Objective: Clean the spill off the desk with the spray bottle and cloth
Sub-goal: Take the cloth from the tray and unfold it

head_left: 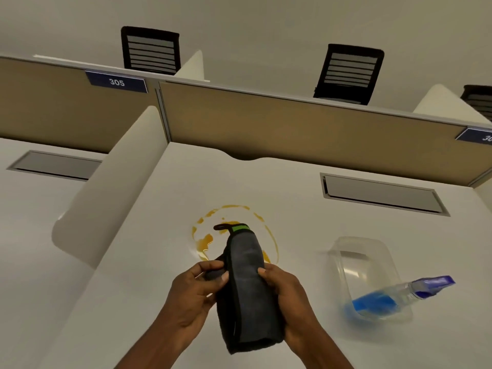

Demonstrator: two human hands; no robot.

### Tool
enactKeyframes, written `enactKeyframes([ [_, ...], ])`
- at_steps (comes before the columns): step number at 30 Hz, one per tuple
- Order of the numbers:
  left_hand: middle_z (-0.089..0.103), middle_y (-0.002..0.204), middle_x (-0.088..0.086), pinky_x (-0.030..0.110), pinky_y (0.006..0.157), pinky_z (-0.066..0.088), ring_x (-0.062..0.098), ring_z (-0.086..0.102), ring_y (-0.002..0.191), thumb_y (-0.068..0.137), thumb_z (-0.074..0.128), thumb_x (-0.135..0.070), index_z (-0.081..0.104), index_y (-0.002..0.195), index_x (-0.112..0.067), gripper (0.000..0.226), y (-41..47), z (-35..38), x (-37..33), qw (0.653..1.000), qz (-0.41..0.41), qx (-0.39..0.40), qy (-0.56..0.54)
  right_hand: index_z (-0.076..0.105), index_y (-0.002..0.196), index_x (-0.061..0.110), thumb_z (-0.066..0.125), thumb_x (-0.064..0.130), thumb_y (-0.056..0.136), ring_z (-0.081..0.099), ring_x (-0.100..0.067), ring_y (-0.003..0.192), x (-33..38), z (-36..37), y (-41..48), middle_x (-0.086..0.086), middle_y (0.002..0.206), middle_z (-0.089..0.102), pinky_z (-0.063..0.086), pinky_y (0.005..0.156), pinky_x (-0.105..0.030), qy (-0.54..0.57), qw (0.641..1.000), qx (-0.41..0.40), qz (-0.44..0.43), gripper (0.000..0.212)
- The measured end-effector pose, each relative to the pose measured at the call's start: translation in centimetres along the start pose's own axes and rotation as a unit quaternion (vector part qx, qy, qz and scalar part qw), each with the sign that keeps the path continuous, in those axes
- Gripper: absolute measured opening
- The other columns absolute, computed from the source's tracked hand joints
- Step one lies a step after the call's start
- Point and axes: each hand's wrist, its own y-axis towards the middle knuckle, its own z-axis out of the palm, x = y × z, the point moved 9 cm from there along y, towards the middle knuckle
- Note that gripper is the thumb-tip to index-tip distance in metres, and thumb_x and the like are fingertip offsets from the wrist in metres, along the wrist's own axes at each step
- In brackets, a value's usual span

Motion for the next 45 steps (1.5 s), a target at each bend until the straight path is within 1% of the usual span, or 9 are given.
enactKeyframes([
  [6,0.083,0.099,0.001,0.021,0.067,0.063,0.016,0.082,0.089,0.072,0.090,0.007,0.080,0.098,-0.008,0.031,-1.9,0.4,-3.5,0.985,0.131,-0.023,0.113,0.057,0.125,0.042,0.085,0.072,0.057,0.072,-0.006,0.101,0.9,2.0,-1.2,0.015,0.116,0.071,0.059,0.074,-0.021,-0.111,0.988,-0.001,-0.104,0.080],
  [9,0.084,0.101,-0.004,0.031,0.071,0.067,0.018,0.083,0.089,0.081,0.086,0.005,0.082,0.101,-0.016,0.030,-3.1,1.6,-4.9,0.977,0.169,-0.010,0.132,0.056,0.128,0.044,0.091,0.067,0.052,0.070,-0.003,0.106,1.0,2.3,-1.1,0.018,0.117,0.072,0.061,0.084,-0.026,-0.167,0.975,-0.023,-0.143,0.087],
  [14,0.079,0.122,-0.013,0.040,0.083,0.068,0.016,0.081,0.101,0.084,0.084,0.007,0.068,0.133,-0.034,0.066,-3.9,2.6,-6.3,0.973,0.188,0.012,0.131,0.069,0.125,0.024,0.091,0.030,0.074,0.076,-0.018,0.104,1.3,1.9,-0.8,0.004,0.112,0.079,0.062,0.094,-0.042,-0.105,0.985,0.017,-0.133,0.056],
  [22,0.080,0.121,0.008,0.032,0.083,0.063,0.024,0.080,0.106,0.067,0.099,-0.025,0.075,0.124,-0.013,0.063,-0.7,0.6,-6.0,0.997,0.067,0.016,0.023,0.073,0.107,0.016,0.068,-0.004,0.085,0.077,-0.019,0.087,3.4,-1.9,-1.2,0.000,0.096,0.081,0.062,0.066,-0.026,-0.012,0.992,-0.006,-0.122,0.030],
  [27,0.076,0.129,0.020,0.055,0.111,0.048,0.045,0.068,0.124,0.080,0.078,-0.031,0.082,0.117,-0.005,0.046,-1.0,1.3,-2.6,0.984,-0.098,0.078,-0.123,0.080,0.099,0.025,0.074,0.005,0.073,0.077,-0.018,0.086,5.0,-2.0,-1.5,0.000,0.095,0.080,0.061,0.065,-0.027,0.022,0.987,0.076,-0.136,0.033],
  [31,0.070,0.138,0.024,0.065,0.121,0.036,0.053,0.063,0.127,0.074,0.084,-0.043,0.079,0.125,-0.007,0.063,-2.3,2.9,-0.7,0.963,-0.163,0.139,-0.166,0.082,0.095,0.028,0.068,0.011,0.064,0.078,-0.021,0.083,5.1,-1.8,-1.2,-0.003,0.096,0.080,0.062,0.068,-0.033,0.058,0.983,0.118,-0.126,0.038],
  [36,0.076,0.124,0.025,0.069,0.086,0.061,0.057,0.073,0.108,0.031,0.112,-0.028,0.081,0.121,-0.005,0.098,-3.5,5.4,-0.3,0.922,-0.188,0.234,-0.245,0.082,0.092,0.024,0.066,-0.003,0.077,0.078,-0.018,0.078,4.6,-2.2,-0.7,-0.001,0.091,0.080,0.062,0.064,-0.029,0.060,0.985,0.108,-0.119,0.035],
  [41,0.074,0.131,0.026,0.059,0.076,0.066,0.050,0.075,0.108,0.082,0.079,-0.039,0.075,0.129,-0.003,0.060,-2.4,4.3,-2.0,0.964,-0.085,0.157,-0.198,0.078,0.100,0.029,0.067,0.008,0.079,0.077,-0.021,0.089,4.1,-3.7,-0.5,0.000,0.099,0.080,0.061,0.071,-0.030,0.007,0.992,0.057,-0.109,0.032],
  [45,0.071,0.140,0.016,0.048,0.097,0.062,0.037,0.072,0.124,0.104,0.049,-0.039,0.075,0.131,-0.010,0.048,-1.3,3.8,-4.6,0.979,0.025,0.135,-0.152,0.075,0.109,0.021,0.063,0.009,0.093,0.075,-0.029,0.101,1.9,-4.7,-0.1,-0.004,0.106,0.080,0.063,0.085,-0.042,0.007,0.998,0.012,-0.068,0.024],
])
